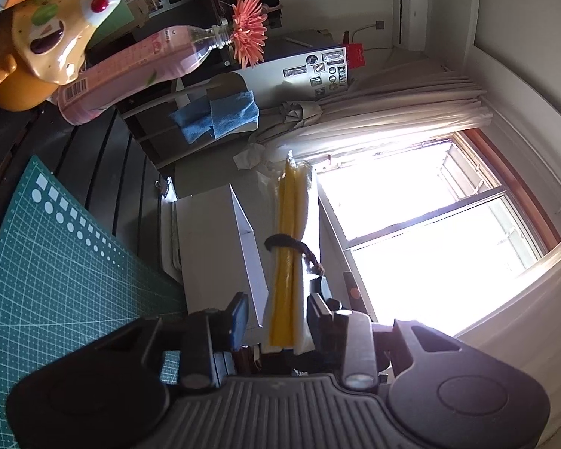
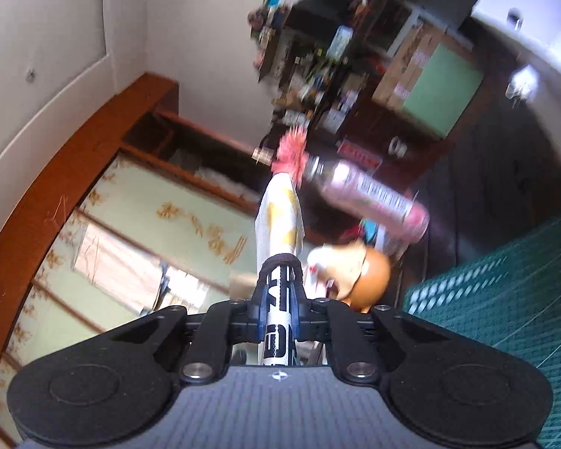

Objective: Fold shopping bag
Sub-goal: 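Open the left gripper off the bag while the right gripper holds it, then lower the tied bag into the white box with the right gripper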

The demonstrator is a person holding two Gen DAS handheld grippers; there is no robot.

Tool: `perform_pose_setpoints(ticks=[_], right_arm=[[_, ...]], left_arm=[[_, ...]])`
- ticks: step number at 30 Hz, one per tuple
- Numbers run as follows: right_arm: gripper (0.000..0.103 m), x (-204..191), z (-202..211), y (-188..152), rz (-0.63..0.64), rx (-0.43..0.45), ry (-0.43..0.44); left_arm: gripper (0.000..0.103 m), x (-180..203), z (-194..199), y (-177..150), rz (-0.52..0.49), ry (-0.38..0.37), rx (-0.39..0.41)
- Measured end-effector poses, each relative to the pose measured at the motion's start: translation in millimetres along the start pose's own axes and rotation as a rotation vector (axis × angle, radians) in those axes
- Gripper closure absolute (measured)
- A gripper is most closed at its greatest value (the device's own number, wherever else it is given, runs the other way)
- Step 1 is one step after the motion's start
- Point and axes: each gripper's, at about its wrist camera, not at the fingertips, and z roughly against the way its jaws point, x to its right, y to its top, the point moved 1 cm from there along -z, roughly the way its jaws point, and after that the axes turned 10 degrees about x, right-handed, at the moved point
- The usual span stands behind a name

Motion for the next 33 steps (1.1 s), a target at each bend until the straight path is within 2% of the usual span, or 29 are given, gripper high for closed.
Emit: perform_pose_setpoints(ticks=[7,10,14,20,29,32,33], right_arm=[[0.091,0,22,32,0.053,0.073,-0.087],[0.091,4,35,81,0.172,0.068,-0.229],[0.091,39,29,121,0.255,-0.032,-0.417],[0.091,114,7,128,0.155,-0.149,-0.524],[0.091,143,-22,120,0.155,-0.283,-0.591],[0.087,153,-32,118,0.155,-0.328,-0.613],[0.083,156,-35,117,0.155,-0.343,-0.62]], left_arm=[[0.071,-4,-13,-8,-0.053,0.085,-0.056],[0.068,-3,-17,-13,-0.079,0.101,-0.079],[0.052,-3,-24,-21,-0.093,0.103,-0.123],[0.048,-7,-33,-30,-0.135,0.169,-0.164],[0.048,-15,-41,-33,-0.146,0.206,-0.199],[0.048,-14,-42,-34,-0.156,0.205,-0.21],[0.048,-13,-41,-35,-0.162,0.203,-0.213]])
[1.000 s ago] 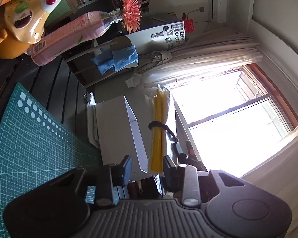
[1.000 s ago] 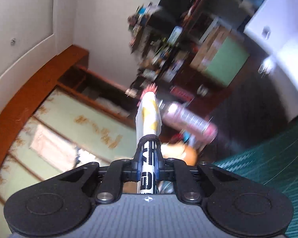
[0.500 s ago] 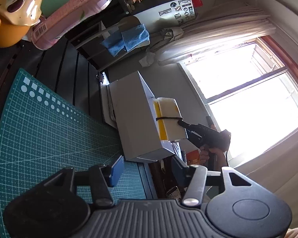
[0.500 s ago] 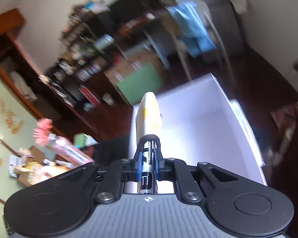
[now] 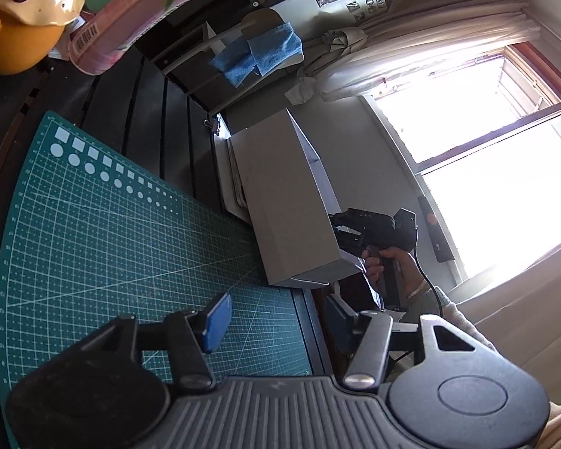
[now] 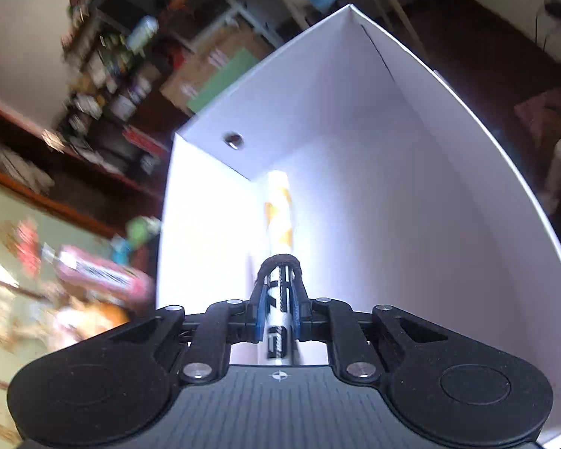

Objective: Fold shopping bag
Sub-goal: 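Lower the tied bag into the white box with the right gripper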

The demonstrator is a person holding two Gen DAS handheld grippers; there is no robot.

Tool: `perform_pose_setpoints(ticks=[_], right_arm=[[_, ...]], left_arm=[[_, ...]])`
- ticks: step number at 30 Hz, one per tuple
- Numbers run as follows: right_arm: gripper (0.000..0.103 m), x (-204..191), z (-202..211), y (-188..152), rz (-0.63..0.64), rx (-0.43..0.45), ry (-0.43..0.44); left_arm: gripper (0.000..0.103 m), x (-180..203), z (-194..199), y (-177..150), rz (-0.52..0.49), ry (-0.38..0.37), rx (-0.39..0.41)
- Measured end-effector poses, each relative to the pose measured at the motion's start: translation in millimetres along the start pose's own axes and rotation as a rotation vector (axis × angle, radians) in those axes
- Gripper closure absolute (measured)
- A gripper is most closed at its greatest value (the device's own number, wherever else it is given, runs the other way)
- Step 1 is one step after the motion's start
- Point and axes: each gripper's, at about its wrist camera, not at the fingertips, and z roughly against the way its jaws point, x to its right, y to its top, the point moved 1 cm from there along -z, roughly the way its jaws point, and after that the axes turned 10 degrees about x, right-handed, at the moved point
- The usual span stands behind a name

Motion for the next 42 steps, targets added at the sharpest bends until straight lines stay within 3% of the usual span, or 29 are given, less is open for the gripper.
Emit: perform_pose_setpoints(ticks=[2,6,7,12,23,36,42], right_arm=[[0.076,1,-9,1,0.007,-0.03,-0.013],[0.042,-6,-24,2,0.033,-0.089,-0.055],[0.041,-27,-21,4,0.07,-0.103,-0.101],[0.025,-43,-38,14,0.23,-0.17,-0.212],[0.022,-44,-78,5,0.285,-0.306,-0.304],[0.028,-34,-63,0,0.191,-0.348,-0.183],[0.028,-19,-55,5,0.077,-0.277,-0.193]], left_arm=[[0.048,2,1,-1,-0.01,-0.005,-0.002],[0.048,6,2,-2,-0.019,-0.019,-0.002],[0.048,6,3,-2,-0.02,-0.019,-0.001],[0.048,5,2,-2,-0.02,-0.012,0.0],[0.048,4,1,0,-0.02,0.01,0.001],[0.048,7,0,-2,-0.028,0.019,-0.004],[0.048,4,-1,-1,-0.016,0.018,-0.003]])
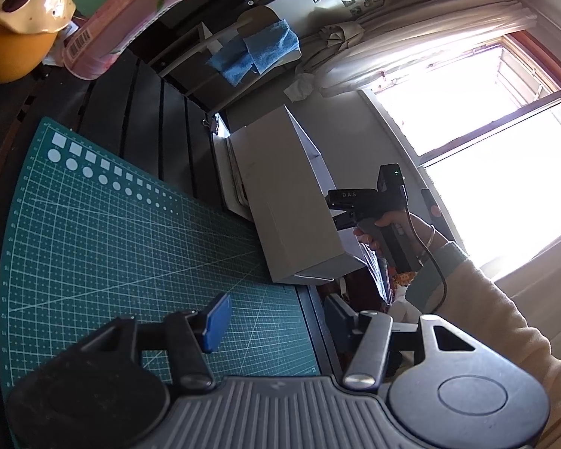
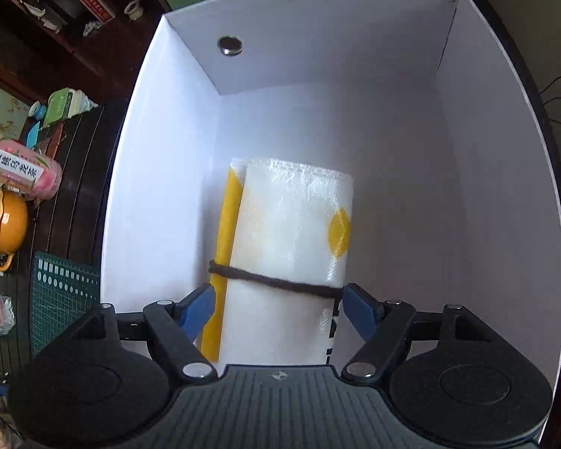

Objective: Fold shopping bag
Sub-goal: 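Lower the tied bag into the white box with the right gripper, then open the right gripper to release the bag inside the box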

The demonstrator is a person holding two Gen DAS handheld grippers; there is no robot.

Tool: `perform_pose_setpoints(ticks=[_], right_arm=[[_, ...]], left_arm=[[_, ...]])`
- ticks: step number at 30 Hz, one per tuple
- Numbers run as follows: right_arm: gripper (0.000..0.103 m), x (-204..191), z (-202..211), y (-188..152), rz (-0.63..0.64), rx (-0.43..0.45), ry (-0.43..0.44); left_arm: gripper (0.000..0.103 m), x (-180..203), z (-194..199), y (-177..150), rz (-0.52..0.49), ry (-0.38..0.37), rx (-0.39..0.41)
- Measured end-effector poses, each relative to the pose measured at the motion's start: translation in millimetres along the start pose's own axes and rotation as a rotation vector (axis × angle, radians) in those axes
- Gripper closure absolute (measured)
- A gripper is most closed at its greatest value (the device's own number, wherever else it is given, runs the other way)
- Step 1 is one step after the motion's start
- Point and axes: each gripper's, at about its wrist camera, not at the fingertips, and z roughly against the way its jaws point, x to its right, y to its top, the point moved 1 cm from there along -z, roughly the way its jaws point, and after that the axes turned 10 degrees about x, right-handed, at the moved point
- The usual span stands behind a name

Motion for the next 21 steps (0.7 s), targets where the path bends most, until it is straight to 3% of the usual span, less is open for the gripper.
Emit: perform_pose_setpoints(ticks=[4,9,21], right_arm=[[0.028,13,1,1,-0.116,0.049,-0.001],[0.045,30,2,2,-0.26,0.11,-0.002],[0.043,70,6,4,-0.597,0.253,-0.002]], left_arm=[[0.048,-2,0,0,0.004,0.009,-0.001],[0.048,-3,0,0,0.007,0.012,0.004],[0.048,-3,-2,-1,-0.007,0.031,-0.003]])
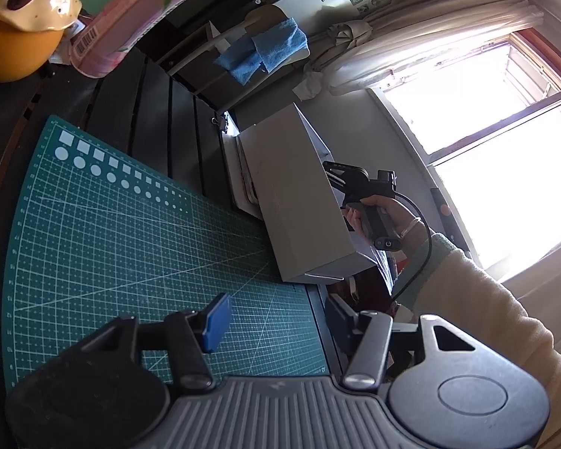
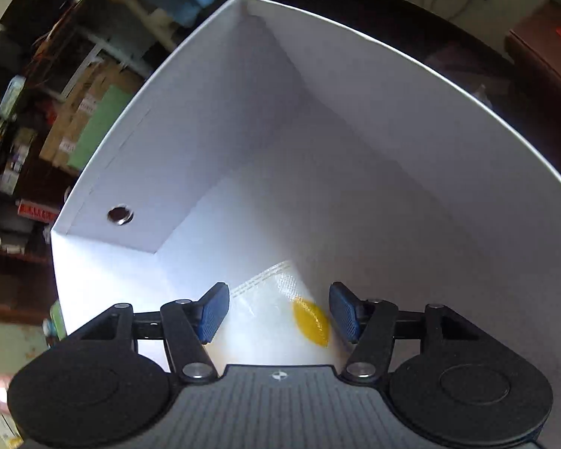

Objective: Fold shopping bag
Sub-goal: 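Open the right gripper to release the bag inside the box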

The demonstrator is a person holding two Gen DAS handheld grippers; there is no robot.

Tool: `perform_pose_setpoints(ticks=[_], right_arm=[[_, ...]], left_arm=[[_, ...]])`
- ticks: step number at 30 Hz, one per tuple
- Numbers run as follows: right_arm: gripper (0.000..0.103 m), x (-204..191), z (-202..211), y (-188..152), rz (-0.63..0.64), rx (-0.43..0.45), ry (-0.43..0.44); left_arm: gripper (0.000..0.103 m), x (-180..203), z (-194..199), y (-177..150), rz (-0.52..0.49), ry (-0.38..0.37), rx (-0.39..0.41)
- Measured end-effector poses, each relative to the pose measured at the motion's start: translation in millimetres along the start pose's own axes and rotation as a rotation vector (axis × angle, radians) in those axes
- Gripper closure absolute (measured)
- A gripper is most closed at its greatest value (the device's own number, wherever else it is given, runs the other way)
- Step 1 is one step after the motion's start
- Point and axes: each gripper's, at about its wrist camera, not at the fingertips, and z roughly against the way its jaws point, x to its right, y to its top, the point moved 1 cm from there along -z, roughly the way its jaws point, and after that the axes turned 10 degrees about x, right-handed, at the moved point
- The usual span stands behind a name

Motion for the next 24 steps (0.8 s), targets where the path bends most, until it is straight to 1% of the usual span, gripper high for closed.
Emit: perform_pose_setpoints(ticks=[10,11,12,13,14,16,17,19,20,21,22,24], right_arm=[[0.043,8,20,-6,0.011,-0.026,0.034],[0.042,2,14,-10,0.017,-0.022,0.038],[0.042,-20,-6,-20,0.032,-0.005,0.042],[0.041,-35,-17,-27,0.053,0.015,0.046],[0.041,-39,-7,-28,0.086,0.04,0.048],[0.038,-50,17,-31,0.18,0.099,0.044],[0.035,-56,29,-33,0.231,0.126,0.04],[0.033,-69,67,-40,0.359,0.182,0.029],[0.031,-77,79,-48,0.407,0.198,0.037],[0.025,-85,85,-55,0.44,0.208,0.054],[0.022,-97,92,-66,0.476,0.217,0.082],[0.014,-111,106,-91,0.526,0.222,0.123]], left_arm=[[0.048,3,-2,0,-0.017,0.004,-0.001],[0.048,4,-2,0,-0.021,0.004,0.0],[0.048,5,-2,0,-0.024,0.009,0.001],[0.048,6,-2,0,-0.028,0.02,0.004],[0.048,6,-3,0,-0.033,0.031,0.006],[0.048,9,-4,0,-0.054,0.089,0.017],[0.048,10,-4,0,-0.066,0.115,0.024],[0.047,15,-6,-1,-0.105,0.179,0.037],[0.047,19,-7,-2,-0.135,0.216,0.039],[0.046,22,-8,-4,-0.158,0.243,0.04],[0.046,25,-9,-5,-0.182,0.271,0.042],[0.043,36,-12,-12,-0.257,0.354,0.052]])
